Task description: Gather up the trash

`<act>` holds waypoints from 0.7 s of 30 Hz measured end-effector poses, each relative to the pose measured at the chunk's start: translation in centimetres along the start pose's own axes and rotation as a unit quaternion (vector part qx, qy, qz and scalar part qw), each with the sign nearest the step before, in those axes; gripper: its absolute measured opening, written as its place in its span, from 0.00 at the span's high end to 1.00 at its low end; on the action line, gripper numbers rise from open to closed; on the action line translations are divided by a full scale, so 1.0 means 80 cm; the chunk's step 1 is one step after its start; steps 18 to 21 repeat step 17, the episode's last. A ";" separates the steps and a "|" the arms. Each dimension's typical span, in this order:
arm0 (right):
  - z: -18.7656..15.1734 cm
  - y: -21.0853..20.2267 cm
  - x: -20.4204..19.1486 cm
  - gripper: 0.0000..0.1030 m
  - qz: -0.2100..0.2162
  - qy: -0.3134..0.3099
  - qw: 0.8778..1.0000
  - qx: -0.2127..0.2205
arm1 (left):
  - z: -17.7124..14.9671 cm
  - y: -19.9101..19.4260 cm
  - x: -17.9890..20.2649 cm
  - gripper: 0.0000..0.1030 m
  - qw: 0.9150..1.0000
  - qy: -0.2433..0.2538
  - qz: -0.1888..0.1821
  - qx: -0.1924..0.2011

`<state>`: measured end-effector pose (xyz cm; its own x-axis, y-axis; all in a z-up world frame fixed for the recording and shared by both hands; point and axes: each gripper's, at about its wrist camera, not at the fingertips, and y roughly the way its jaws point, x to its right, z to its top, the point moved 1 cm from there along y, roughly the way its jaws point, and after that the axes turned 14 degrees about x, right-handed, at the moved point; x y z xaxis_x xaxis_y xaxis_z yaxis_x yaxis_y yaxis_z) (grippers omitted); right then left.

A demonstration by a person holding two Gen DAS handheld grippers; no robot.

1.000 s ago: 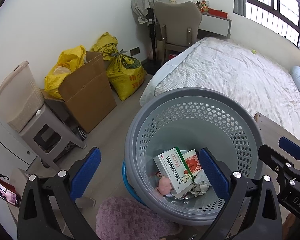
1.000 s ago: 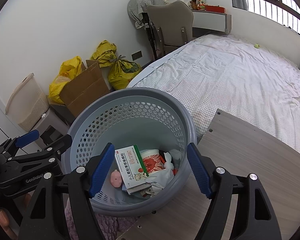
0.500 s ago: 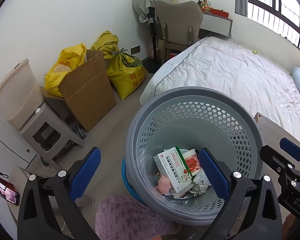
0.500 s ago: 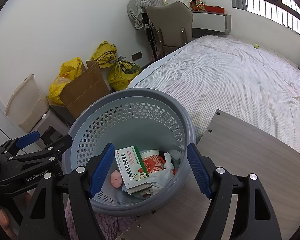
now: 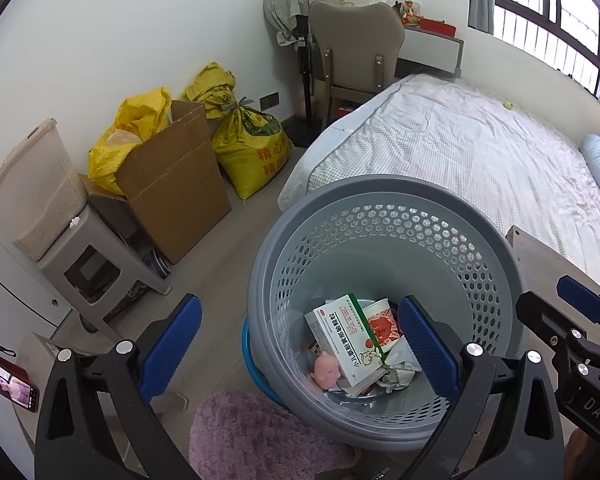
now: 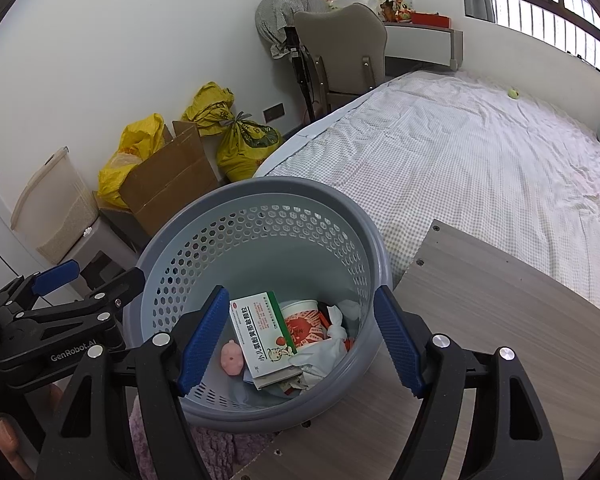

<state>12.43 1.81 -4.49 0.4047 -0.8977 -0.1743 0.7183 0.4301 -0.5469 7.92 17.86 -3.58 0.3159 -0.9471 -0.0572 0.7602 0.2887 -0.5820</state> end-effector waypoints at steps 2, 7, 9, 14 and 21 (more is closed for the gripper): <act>0.000 0.000 0.000 0.31 0.000 0.001 1.000 0.000 | 0.000 -0.001 0.000 0.06 1.000 0.002 0.003 0.002; 0.000 0.000 0.000 0.31 0.000 0.000 1.000 0.000 | 0.000 -0.001 0.002 0.06 1.000 0.003 0.001 0.000; 0.000 0.000 -0.001 0.31 0.000 0.000 1.000 0.000 | 0.000 -0.001 0.002 0.06 1.000 0.003 0.000 0.000; 0.000 0.000 -0.001 0.31 0.000 0.000 1.000 0.001 | 0.000 -0.001 0.002 0.06 1.000 0.004 0.001 0.001; 0.000 0.000 0.000 0.31 0.000 0.000 1.000 0.001 | 0.000 -0.002 0.003 0.06 1.000 0.005 0.001 0.001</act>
